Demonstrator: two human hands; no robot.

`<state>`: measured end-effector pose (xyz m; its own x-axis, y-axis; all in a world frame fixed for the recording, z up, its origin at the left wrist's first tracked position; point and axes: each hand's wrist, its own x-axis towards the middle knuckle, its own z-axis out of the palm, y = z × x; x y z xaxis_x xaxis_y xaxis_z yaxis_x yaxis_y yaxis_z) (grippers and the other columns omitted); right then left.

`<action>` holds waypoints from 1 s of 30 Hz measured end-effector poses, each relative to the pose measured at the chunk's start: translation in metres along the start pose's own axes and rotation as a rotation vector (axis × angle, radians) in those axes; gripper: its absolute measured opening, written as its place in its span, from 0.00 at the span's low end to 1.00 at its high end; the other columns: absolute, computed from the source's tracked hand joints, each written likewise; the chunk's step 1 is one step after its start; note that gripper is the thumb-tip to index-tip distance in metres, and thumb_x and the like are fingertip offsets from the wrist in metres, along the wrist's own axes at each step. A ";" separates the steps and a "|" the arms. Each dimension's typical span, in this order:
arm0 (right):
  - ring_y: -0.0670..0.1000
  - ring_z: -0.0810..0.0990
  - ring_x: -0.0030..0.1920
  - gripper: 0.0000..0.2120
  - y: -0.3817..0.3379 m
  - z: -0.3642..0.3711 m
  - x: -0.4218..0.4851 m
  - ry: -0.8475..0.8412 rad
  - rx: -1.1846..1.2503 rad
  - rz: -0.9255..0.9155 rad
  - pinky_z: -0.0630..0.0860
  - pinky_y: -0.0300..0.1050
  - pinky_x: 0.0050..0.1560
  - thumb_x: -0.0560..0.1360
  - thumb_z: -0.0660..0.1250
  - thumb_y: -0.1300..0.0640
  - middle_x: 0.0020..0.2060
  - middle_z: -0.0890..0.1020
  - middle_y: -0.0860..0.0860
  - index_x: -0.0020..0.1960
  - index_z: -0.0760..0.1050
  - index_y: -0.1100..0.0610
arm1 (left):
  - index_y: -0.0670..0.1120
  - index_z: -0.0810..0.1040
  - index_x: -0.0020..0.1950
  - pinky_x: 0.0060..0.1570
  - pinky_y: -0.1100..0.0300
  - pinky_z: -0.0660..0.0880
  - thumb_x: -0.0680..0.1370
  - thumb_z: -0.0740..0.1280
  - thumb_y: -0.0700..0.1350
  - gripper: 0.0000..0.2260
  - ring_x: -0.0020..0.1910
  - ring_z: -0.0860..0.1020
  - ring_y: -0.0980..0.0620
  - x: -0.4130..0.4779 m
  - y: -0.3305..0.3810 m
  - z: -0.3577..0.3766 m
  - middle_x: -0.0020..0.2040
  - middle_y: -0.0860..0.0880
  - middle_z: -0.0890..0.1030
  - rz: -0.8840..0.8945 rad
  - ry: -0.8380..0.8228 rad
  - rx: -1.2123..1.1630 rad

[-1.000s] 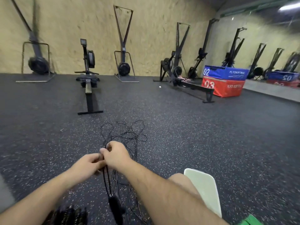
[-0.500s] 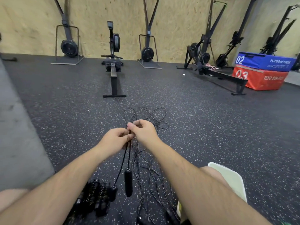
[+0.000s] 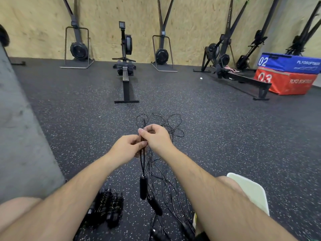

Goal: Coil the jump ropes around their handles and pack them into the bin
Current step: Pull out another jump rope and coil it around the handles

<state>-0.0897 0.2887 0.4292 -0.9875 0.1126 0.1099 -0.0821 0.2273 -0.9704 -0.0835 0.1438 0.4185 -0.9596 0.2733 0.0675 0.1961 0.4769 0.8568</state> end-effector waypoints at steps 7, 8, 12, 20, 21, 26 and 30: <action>0.46 0.78 0.39 0.10 -0.012 -0.003 -0.007 -0.072 0.095 0.084 0.75 0.41 0.37 0.78 0.62 0.61 0.45 0.84 0.52 0.55 0.80 0.57 | 0.50 0.83 0.44 0.50 0.44 0.80 0.81 0.68 0.44 0.07 0.39 0.80 0.50 0.001 0.008 0.002 0.39 0.48 0.84 0.079 0.176 -0.020; 0.46 0.78 0.39 0.12 -0.015 -0.004 -0.008 -0.106 0.088 0.107 0.74 0.43 0.36 0.77 0.60 0.63 0.44 0.83 0.52 0.56 0.80 0.58 | 0.50 0.83 0.45 0.51 0.44 0.79 0.81 0.68 0.44 0.06 0.42 0.81 0.48 0.002 0.007 0.000 0.40 0.49 0.84 0.090 0.206 -0.005; 0.49 0.80 0.38 0.12 -0.012 -0.003 -0.014 -0.260 -0.070 0.079 0.81 0.52 0.43 0.73 0.64 0.65 0.43 0.83 0.50 0.55 0.77 0.55 | 0.50 0.83 0.44 0.53 0.49 0.77 0.80 0.69 0.45 0.06 0.45 0.81 0.45 0.005 0.009 -0.007 0.45 0.47 0.83 0.088 0.286 -0.025; 0.50 0.76 0.31 0.08 -0.007 -0.002 -0.016 -0.163 -0.179 -0.006 0.73 0.43 0.36 0.74 0.74 0.58 0.36 0.83 0.53 0.38 0.77 0.53 | 0.51 0.86 0.51 0.44 0.54 0.76 0.79 0.71 0.48 0.05 0.37 0.76 0.53 0.002 0.010 -0.009 0.46 0.43 0.83 0.046 0.238 -0.179; 0.51 0.77 0.31 0.07 -0.008 -0.003 -0.016 -0.144 -0.196 -0.014 0.72 0.42 0.35 0.74 0.74 0.57 0.35 0.83 0.55 0.39 0.78 0.54 | 0.51 0.85 0.56 0.45 0.53 0.78 0.80 0.70 0.48 0.08 0.40 0.78 0.52 0.002 0.010 -0.008 0.51 0.44 0.82 0.041 0.237 -0.198; 0.49 0.78 0.27 0.06 -0.028 -0.003 -0.012 -0.110 -0.065 -0.023 0.76 0.40 0.29 0.75 0.73 0.61 0.35 0.82 0.55 0.41 0.78 0.59 | 0.49 0.82 0.60 0.52 0.51 0.81 0.85 0.59 0.54 0.15 0.51 0.85 0.44 -0.004 0.015 -0.007 0.52 0.45 0.86 -0.024 0.113 -0.379; 0.48 0.78 0.30 0.09 -0.047 -0.016 0.005 -0.041 0.043 -0.045 0.78 0.39 0.32 0.76 0.72 0.60 0.39 0.85 0.55 0.49 0.80 0.67 | 0.41 0.77 0.59 0.55 0.50 0.81 0.86 0.59 0.47 0.12 0.50 0.85 0.43 -0.008 0.016 0.001 0.48 0.41 0.86 -0.025 -0.018 -0.389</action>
<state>-0.0889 0.2945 0.4792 -0.9873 0.0633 0.1460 -0.1317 0.1894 -0.9730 -0.0727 0.1502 0.4307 -0.9589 0.2813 0.0379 0.0778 0.1319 0.9882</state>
